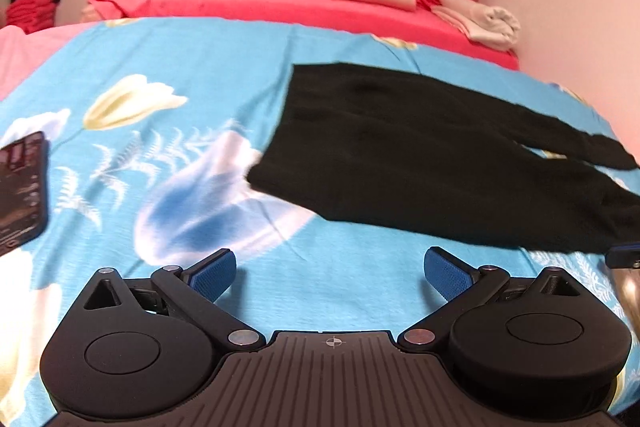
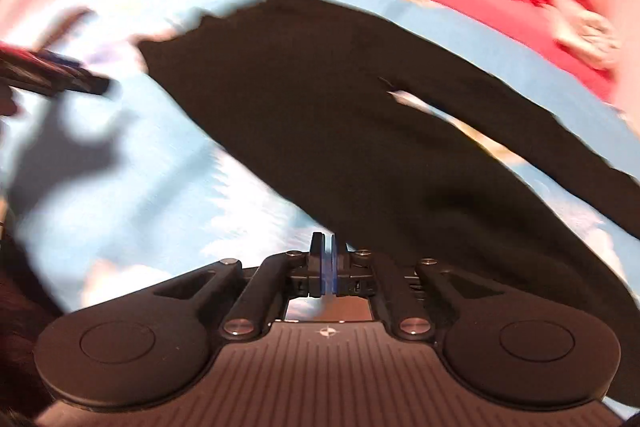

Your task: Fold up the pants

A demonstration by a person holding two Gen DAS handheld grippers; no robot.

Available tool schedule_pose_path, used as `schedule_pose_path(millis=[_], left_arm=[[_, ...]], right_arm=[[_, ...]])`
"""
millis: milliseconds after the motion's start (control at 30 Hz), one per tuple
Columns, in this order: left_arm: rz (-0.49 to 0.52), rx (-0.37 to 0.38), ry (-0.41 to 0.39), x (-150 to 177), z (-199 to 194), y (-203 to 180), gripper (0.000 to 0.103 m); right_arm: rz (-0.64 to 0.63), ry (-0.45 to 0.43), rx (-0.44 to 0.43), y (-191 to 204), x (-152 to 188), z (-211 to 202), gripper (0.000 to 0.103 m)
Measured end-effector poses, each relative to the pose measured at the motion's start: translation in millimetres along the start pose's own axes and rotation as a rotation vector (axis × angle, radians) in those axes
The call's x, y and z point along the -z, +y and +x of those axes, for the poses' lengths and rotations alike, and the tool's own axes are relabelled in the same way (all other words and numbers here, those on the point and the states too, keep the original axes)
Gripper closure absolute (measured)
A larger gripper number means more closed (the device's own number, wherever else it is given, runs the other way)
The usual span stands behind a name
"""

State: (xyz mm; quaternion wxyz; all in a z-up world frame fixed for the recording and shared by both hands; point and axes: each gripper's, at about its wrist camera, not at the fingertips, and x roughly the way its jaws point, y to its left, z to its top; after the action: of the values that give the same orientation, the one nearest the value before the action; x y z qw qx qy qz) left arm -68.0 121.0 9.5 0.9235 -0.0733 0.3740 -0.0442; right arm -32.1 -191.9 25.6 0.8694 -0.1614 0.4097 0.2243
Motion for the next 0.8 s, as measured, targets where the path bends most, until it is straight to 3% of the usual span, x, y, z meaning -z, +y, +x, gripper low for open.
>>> schedule_pose_path(millis=[33, 100, 167, 500, 600, 733, 800], left_arm=[[-0.007, -0.004, -0.007, -1, -1, 2, 0.0], [-0.034, -0.016, -0.011, -2, -2, 5, 0.0], [-0.06, -0.009, -0.01, -1, -5, 8, 0.0], [-0.047, -0.059, 0.004, 24, -24, 31, 0.0], [-0.075, -0.059, -0.004, 24, -26, 36, 0.0], [-0.09, -0.05, -0.009, 21, -27, 35, 0.0], [-0.091, -0.049, -0.01, 19, -27, 34, 0.0]], right_arm=[[-0.013, -0.051, -0.021, 6, -6, -4, 0.092], [-0.074, -0.148, -0.023, 21, -19, 1, 0.07], [-0.118, -0.195, -0.023, 34, -35, 18, 0.067], [-0.055, -0.167, -0.12, 59, -107, 125, 0.068], [-0.094, -0.177, -0.134, 71, -113, 144, 0.096], [-0.138, -0.167, -0.178, 93, -128, 143, 0.096], [-0.195, -0.183, -0.132, 104, -124, 145, 0.096]])
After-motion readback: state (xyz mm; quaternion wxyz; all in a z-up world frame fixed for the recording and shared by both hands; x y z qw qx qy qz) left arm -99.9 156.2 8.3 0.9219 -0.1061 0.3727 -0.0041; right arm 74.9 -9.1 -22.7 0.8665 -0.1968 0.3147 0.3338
